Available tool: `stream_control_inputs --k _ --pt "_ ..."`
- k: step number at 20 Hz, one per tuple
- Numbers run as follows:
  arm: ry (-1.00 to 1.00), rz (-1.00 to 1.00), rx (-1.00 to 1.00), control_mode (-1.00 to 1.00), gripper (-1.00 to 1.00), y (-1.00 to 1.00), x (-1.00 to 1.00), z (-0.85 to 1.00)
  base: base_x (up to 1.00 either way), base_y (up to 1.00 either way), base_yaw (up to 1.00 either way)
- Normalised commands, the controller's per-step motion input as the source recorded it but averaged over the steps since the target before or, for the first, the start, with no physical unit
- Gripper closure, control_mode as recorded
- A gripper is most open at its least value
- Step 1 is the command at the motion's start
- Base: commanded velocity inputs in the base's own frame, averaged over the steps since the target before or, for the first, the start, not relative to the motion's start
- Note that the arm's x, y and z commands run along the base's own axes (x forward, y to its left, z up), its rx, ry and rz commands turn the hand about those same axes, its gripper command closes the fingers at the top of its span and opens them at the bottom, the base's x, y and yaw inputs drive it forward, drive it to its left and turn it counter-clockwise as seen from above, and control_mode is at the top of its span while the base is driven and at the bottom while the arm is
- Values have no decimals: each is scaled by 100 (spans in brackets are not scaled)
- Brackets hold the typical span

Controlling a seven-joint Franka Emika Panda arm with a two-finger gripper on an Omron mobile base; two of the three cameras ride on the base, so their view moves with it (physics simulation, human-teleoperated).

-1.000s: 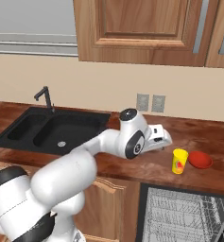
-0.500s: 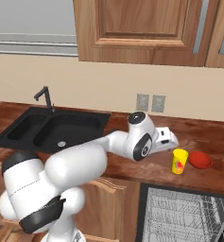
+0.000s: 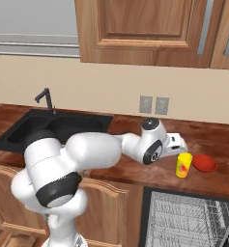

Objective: Pick up the cup and bowl from the counter, place them in the dishwasher, and close the dishwasher door.

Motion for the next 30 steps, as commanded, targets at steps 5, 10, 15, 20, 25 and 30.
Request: stream_control_inputs --k 5,10,15,20,25,30 --pt "0 0 1 -100 -100 -29 37 -5 0 0 0" --pt "0 0 4 -100 -100 -28 36 -16 0 0 0" --pt "0 0 9 -100 -100 -26 25 -27 0 0 0" --pt "0 0 6 -100 -100 -32 25 -13 0 0 0" --pt "0 0 10 -100 100 -30 24 -18 0 0 0" --pt "0 0 8 -100 100 -6 10 -5 0 0 0"
